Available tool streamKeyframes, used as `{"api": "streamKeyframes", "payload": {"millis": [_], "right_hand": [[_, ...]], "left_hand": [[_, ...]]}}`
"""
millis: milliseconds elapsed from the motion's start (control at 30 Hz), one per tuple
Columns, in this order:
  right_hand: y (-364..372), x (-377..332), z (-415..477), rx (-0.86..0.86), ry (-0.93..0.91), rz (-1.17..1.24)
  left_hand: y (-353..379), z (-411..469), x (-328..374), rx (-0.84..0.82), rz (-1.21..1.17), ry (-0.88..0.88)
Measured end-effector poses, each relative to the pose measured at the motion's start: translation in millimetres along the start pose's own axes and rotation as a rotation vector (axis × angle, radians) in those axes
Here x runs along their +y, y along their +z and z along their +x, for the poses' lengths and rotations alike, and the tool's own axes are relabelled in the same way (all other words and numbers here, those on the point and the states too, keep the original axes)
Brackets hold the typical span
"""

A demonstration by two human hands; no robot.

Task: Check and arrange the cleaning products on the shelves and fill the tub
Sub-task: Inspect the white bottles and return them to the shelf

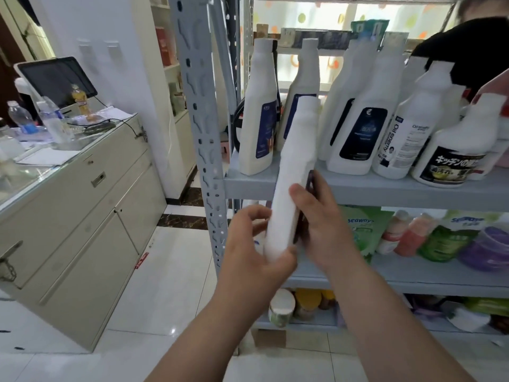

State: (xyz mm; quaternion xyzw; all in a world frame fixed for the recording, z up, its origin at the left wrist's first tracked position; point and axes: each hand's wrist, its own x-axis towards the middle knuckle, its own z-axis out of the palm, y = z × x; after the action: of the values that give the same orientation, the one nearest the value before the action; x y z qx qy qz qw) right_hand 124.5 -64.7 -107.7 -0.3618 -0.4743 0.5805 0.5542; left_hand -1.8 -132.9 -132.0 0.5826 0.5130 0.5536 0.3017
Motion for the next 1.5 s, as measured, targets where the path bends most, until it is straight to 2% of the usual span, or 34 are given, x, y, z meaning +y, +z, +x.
{"api": "streamKeyframes", "payload": {"millis": [100,167,300,367,433,500,567,667,800,967,1200,1400,1500], "right_hand": [[-4,-27,17,0.021,-0.095,-0.331],[-6,-46,30,0.104,-0.164,-0.511],[-8,-69,60,0.228,-0.322,-0.698],[-6,-71,74,0.28,-0.391,-0.762],[-4,-69,86,0.321,-0.464,-0.822],[-1,-65,95,0.332,-0.531,-0.853],[2,-61,104,0.33,-0.561,-0.868],[1,-57,117,0.327,-0.539,-0.868],[2,-52,134,0.344,-0.515,-0.943],[6,-39,157,0.381,-0.584,-1.062],[5,-37,175,0.387,-0.505,-1.117],[-17,-24,140,0.284,-0.703,-1.147],[-36,-19,115,0.304,-0.811,-1.19]], "left_hand": [[0,30,-3,-0.003,-0.012,0.021],[4,51,-1,-0.032,0.0,0.051],[11,96,10,-0.096,0.093,0.141],[11,119,11,-0.044,0.189,0.183],[8,137,9,0.104,0.282,0.216],[7,151,4,0.216,0.357,0.266],[9,161,3,0.245,0.38,0.229],[13,170,5,0.232,0.317,0.075],[13,177,-3,0.187,0.287,-0.016],[10,182,-11,0.204,0.282,-0.021],[6,179,-13,0.202,0.25,0.001],[5,171,-10,0.121,0.16,0.037],[12,172,-10,0.073,0.106,0.077]]}}
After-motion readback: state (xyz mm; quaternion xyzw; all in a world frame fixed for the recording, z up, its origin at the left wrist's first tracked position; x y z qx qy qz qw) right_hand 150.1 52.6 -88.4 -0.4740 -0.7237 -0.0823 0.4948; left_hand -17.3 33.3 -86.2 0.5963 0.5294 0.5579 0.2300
